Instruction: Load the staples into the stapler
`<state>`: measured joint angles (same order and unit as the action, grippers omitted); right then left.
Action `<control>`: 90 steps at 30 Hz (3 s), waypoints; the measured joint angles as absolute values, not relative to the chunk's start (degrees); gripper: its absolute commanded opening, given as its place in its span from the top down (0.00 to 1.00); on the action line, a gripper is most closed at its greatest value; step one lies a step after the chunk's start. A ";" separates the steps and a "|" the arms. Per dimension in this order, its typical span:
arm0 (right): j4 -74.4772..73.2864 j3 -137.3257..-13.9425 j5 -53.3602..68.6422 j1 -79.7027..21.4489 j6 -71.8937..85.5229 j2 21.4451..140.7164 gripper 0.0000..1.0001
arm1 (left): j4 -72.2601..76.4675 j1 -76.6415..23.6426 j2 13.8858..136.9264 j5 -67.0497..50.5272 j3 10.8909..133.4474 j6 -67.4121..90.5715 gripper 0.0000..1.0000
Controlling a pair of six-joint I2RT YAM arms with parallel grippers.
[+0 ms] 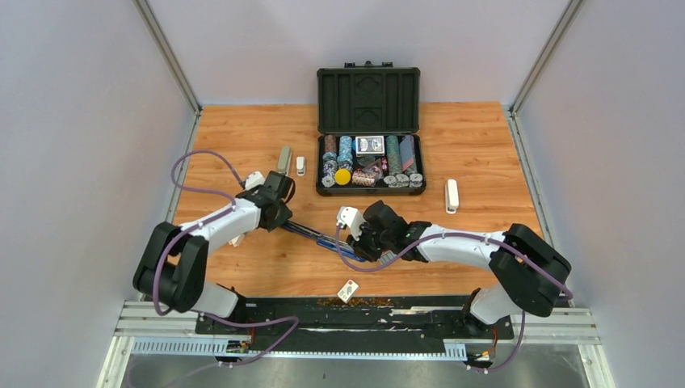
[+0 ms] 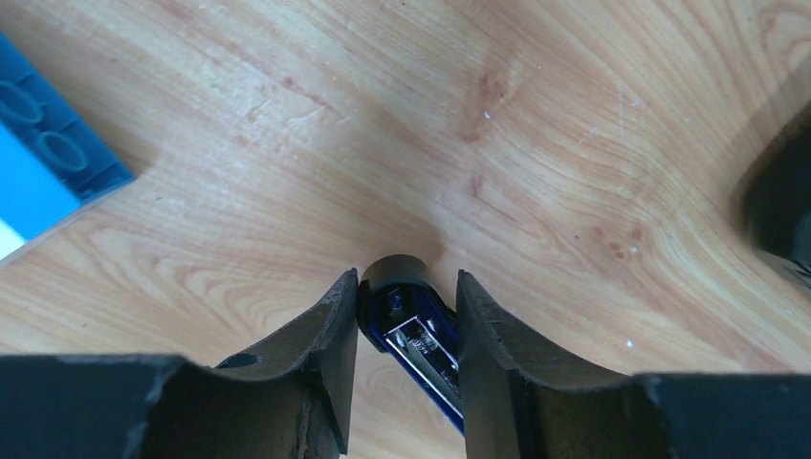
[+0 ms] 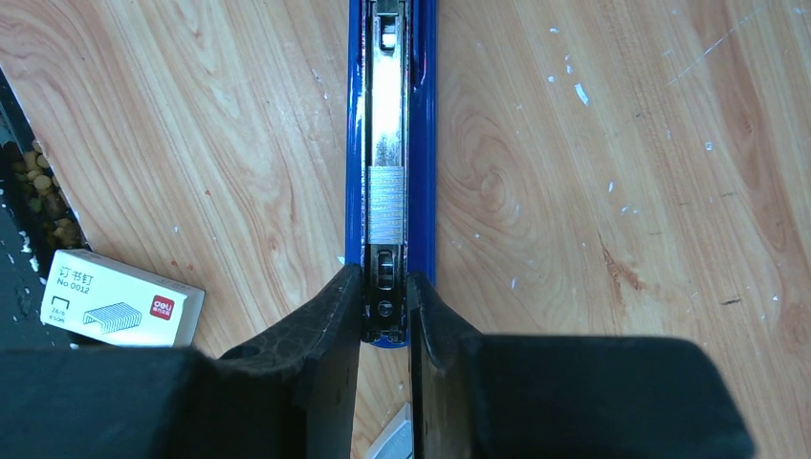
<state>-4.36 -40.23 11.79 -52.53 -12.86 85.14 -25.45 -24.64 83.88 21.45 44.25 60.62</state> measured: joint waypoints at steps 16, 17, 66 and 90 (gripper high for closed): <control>-4.45 -40.07 11.99 -52.53 -12.80 85.21 0.97 | -25.89 -32.91 63.37 27.18 40.64 62.00 0.65; -4.43 -39.99 11.99 -52.51 -12.71 85.21 0.97 | -25.87 -33.54 63.13 27.79 40.64 62.15 0.64; 5.43 -32.42 12.51 -50.57 -11.42 80.44 0.96 | -11.70 -61.80 65.19 32.08 40.66 59.02 0.44; 9.56 -31.42 12.93 -50.54 -10.48 79.94 0.58 | -15.51 -67.16 63.40 28.71 39.33 63.22 0.18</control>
<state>9.56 -31.42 12.93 -50.54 -10.48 79.94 -15.51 -67.16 63.40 28.71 39.33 63.22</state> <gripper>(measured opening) 0.298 0.772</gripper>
